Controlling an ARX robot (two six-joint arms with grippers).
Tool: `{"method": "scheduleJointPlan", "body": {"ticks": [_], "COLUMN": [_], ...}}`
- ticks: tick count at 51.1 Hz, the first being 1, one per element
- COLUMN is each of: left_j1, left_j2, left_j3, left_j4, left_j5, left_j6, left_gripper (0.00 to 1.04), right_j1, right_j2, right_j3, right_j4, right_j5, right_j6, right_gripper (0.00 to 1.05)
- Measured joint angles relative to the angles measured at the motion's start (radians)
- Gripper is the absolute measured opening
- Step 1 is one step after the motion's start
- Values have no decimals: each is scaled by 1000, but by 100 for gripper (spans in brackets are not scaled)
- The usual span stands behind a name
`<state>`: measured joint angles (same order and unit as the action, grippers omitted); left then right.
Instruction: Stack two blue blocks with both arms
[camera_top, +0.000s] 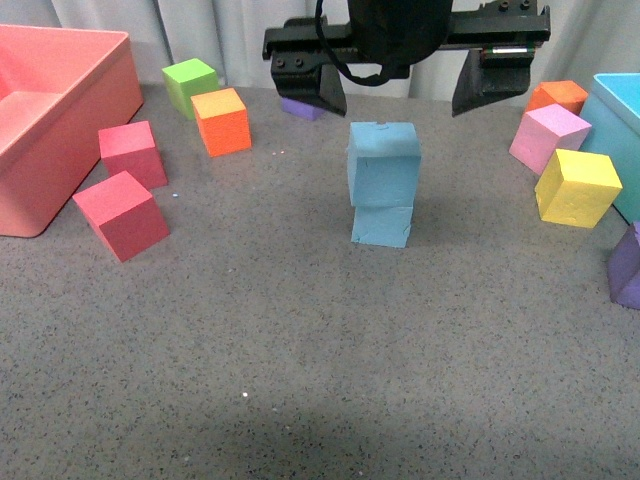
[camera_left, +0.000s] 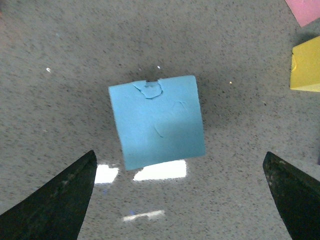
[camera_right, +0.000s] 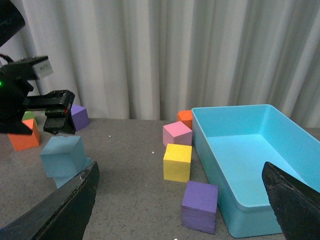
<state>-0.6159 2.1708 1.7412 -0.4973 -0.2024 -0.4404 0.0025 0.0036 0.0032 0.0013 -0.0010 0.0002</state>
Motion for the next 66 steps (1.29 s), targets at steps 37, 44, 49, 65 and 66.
{"method": "scheduleJointPlan", "body": {"ticks": [37,44,49,65,66], "left_j1": [384,430,461,564,579], "left_j2": [-782,-882,-985,-1289,-1306], "left_j3": [-1510,-1573,-1619,-1706,-1709], "left_j4": [1641,1602,1548,1329,1314], "left_j5": [-20,16,51,174,187], "left_j6": [431,432,432,433,433], "left_gripper": [4,4,4,4,4], "right_j1": [0,0,0,0,0], "right_j2": [0,0,0,0,0], "right_j3": [0,0,0,0,0], "right_j4": [-1,-1,-1,-1,-1], "right_j5": [0,-1,0,0,0], "right_j6": [0,0,0,0,0], "right_gripper": [95,95,95,95,95]}}
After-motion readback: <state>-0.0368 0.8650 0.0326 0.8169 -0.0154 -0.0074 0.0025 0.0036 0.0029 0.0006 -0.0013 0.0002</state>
